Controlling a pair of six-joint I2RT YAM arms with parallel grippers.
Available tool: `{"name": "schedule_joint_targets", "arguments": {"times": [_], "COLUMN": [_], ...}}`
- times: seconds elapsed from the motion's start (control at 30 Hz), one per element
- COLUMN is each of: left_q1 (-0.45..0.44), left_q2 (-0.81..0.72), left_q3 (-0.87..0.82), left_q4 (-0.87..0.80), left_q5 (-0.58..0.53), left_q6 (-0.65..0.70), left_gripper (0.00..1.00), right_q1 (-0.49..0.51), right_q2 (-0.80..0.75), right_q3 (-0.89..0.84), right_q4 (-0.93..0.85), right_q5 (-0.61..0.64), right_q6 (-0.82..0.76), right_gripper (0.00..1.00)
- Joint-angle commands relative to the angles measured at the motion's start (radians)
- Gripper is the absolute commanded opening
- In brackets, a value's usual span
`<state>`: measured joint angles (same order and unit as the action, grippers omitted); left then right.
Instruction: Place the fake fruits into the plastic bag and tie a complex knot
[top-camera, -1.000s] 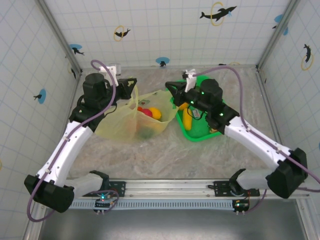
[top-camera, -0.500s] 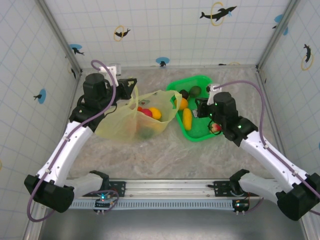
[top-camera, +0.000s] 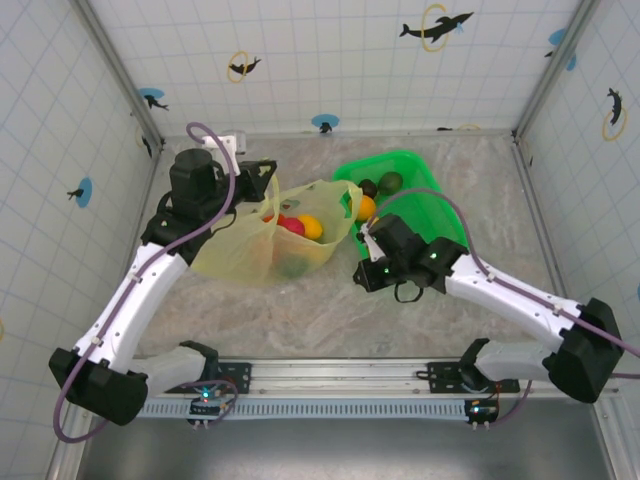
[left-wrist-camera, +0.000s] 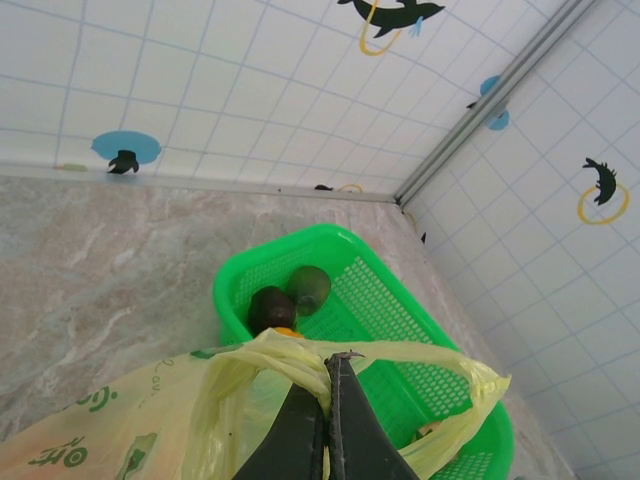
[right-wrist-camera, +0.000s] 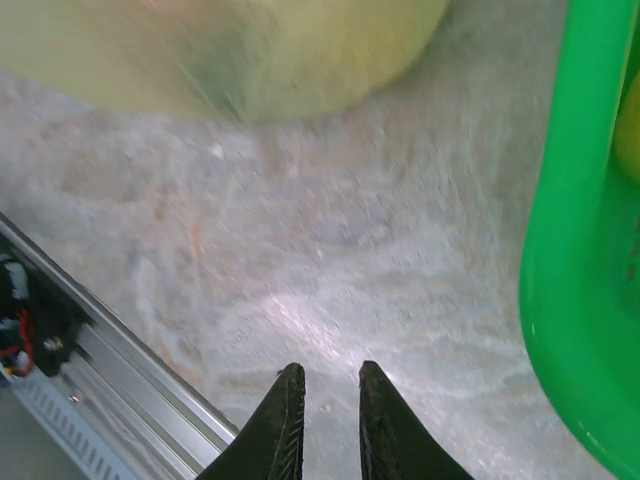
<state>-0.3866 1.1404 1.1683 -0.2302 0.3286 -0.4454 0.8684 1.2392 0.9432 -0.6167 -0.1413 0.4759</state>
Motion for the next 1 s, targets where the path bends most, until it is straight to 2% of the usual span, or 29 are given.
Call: {"name": "schedule_joint_targets", "arguments": {"times": [0.0, 0.13, 0.33, 0.57, 0.7, 0.8, 0.87, 0.97], "left_q1": [-0.005, -0.005, -0.005, -0.005, -0.005, -0.005, -0.005, -0.005], "left_q2": [-0.022, -0.031, -0.034, -0.028, -0.019, -0.013, -0.013, -0.032], "left_q3": [-0.017, -0.033, -0.029, -0.032, -0.040, -0.059, -0.062, -0.070], "left_q4": [0.009, 0.018, 0.015, 0.025, 0.028, 0.032, 0.019, -0.005], "left_q5": [0.009, 0.009, 0.011, 0.017, 0.017, 0.026, 0.039, 0.043], "left_q6": [0.003, 0.001, -0.001, -0.003, -0.007, -0.018, -0.026, -0.034], "left_gripper": [0.00, 0.00, 0.00, 0.00, 0.00, 0.00, 0.00, 0.00], "right_q1": [-0.005, -0.028, -0.119, -0.358, -0.443, -0.472, -0.471, -0.468], "right_q2": [0.013, 0.035, 0.120, 0.257, 0.410, 0.507, 0.490, 0.385], "right_q3": [-0.030, -0.085, -0.044, 0.072, 0.224, 0.339, 0.336, 0.232], "right_q4": [-0.106, -0.100, -0.134, 0.029, 0.115, 0.127, 0.176, 0.307], "right_q5": [0.096, 0.145, 0.313, 0.312, 0.349, 0.386, 0.371, 0.255], "right_q6": [0.018, 0.023, -0.030, -0.072, -0.079, -0.086, -0.085, -0.085], "right_gripper": [0.25, 0.34, 0.36, 0.39, 0.46, 0.47, 0.48, 0.49]}}
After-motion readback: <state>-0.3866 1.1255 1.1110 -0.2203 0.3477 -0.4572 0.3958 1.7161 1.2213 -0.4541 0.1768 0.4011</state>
